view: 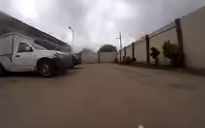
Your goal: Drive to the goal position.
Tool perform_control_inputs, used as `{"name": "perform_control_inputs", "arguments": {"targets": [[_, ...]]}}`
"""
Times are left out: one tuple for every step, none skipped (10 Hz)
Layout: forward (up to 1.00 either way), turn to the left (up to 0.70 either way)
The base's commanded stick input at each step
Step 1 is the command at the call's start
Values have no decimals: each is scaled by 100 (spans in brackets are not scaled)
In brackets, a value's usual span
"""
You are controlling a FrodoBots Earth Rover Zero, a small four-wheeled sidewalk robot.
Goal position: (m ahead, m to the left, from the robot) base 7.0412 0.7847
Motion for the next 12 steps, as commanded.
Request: {"name": "perform_control_inputs", "arguments": {"targets": [[50, 0], [50, 0], [50, 0], [50, 0], [50, 0], [50, 0], [50, 0], [50, 0], [50, 0], [50, 0], [50, 0], [50, 10]]}}
